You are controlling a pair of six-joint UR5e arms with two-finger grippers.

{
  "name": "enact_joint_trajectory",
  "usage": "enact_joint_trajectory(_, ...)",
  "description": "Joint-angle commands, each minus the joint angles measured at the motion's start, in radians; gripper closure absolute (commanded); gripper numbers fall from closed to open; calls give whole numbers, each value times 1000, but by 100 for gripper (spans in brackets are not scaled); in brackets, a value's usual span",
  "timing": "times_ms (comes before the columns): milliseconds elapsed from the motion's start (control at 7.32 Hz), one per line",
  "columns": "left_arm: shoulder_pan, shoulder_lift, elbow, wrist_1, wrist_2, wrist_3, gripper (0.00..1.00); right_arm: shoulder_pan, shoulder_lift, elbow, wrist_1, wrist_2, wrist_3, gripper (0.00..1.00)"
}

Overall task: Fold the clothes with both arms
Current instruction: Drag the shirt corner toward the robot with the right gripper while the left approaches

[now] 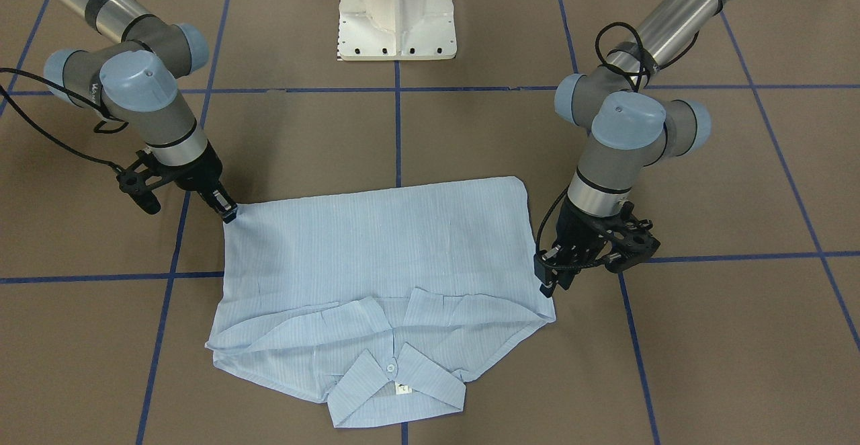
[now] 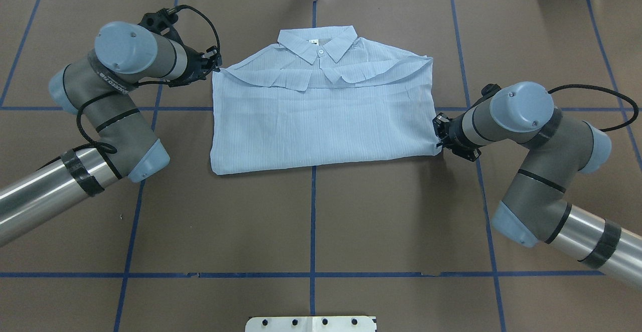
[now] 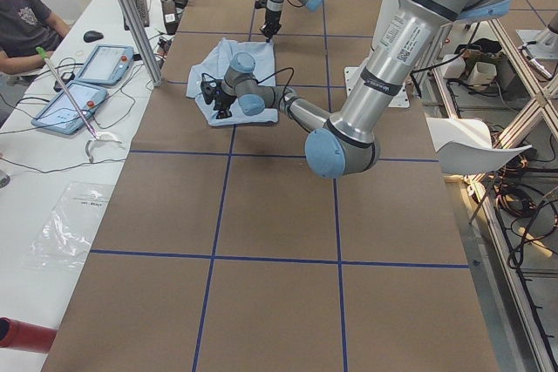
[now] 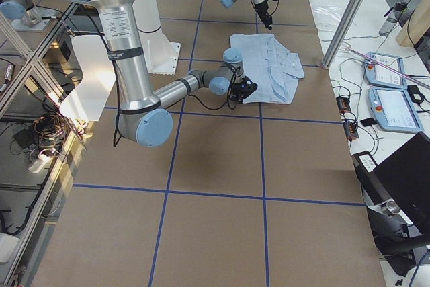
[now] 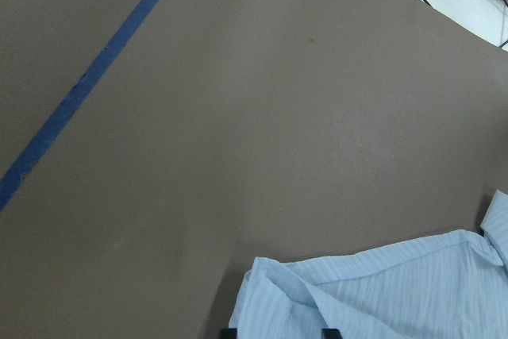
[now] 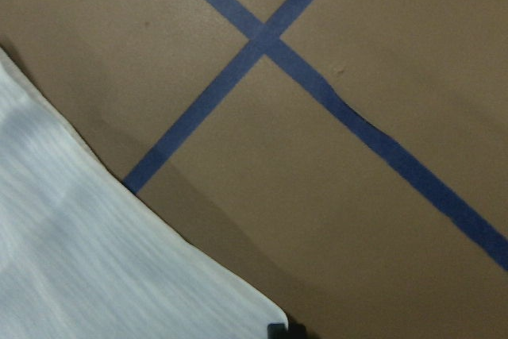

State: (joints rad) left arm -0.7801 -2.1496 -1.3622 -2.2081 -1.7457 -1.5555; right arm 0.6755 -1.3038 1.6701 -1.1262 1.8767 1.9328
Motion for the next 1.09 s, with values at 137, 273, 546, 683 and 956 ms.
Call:
enact_joint_trajectory(137,-1,-3,-8,1,0,-2,54,-4,-145,180,-6,59,5,100)
enact_joint_trajectory(273,1,0,-46,2,-3,-11,54,-40,-249,301,-9,64,32,100)
enact_joint_trajectory(546,36,10,-189,120,-12,-26,54,-202,-456,542,-12,120,80,100)
enact_joint_trajectory(683,67,34,-269,152,-64,-69,54,-297,-472,574,-10,210,124,100)
enact_joint_trajectory(956,158,77,-407,153,-100,-176,54,-484,-520,589,-9,282,155,100)
